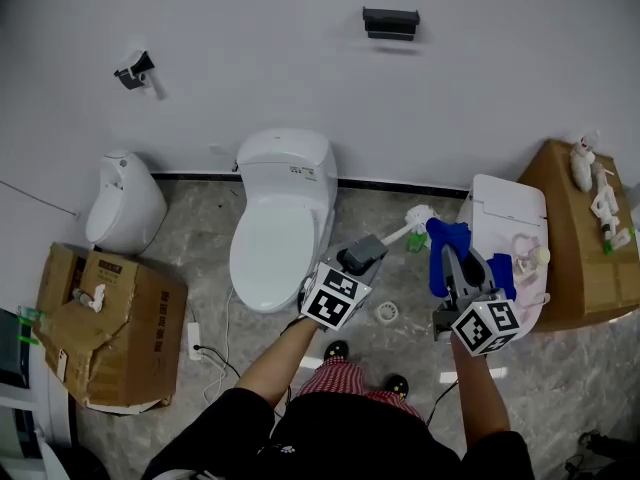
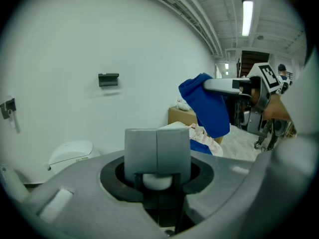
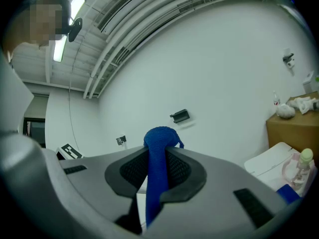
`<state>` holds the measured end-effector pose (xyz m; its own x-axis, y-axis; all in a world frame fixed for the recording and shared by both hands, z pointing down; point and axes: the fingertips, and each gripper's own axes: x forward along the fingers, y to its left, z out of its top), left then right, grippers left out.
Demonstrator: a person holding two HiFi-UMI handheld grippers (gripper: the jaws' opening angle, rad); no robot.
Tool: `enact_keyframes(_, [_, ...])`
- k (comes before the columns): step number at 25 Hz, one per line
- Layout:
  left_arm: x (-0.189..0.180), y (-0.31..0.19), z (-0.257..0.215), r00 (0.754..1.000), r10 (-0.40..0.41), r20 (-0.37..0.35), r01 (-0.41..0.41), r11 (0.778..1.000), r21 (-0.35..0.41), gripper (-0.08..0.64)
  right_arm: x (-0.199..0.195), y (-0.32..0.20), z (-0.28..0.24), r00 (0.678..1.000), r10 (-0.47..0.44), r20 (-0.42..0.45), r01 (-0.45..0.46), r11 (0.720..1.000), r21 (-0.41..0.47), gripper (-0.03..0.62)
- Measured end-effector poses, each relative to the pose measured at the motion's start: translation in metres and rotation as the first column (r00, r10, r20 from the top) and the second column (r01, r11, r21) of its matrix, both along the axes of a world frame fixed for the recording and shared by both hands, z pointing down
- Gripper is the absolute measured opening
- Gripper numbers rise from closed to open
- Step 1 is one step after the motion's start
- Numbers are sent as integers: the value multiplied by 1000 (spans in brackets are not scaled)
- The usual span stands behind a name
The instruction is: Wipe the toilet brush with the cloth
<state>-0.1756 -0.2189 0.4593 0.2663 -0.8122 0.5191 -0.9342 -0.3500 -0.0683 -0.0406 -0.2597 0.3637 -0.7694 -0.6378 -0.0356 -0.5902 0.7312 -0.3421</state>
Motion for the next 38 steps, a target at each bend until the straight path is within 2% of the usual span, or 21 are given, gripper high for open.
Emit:
enact_keyframes(13, [-6,6,-23,998,-23,-57,26,999,48,160,-12,2,-12,1000,-23,6,23,1000,13,64])
enact_keyframes(20, [-3,1,-40,996,1,-86,6,996,88,160,-9,-4,-27,1000,0,2,0,999,44,64])
enact_keyframes(38, [-3,-11,-84,990,88,-109,-69,983,171,160,-11,-12,-49,999,52,9,-52,996,78,64])
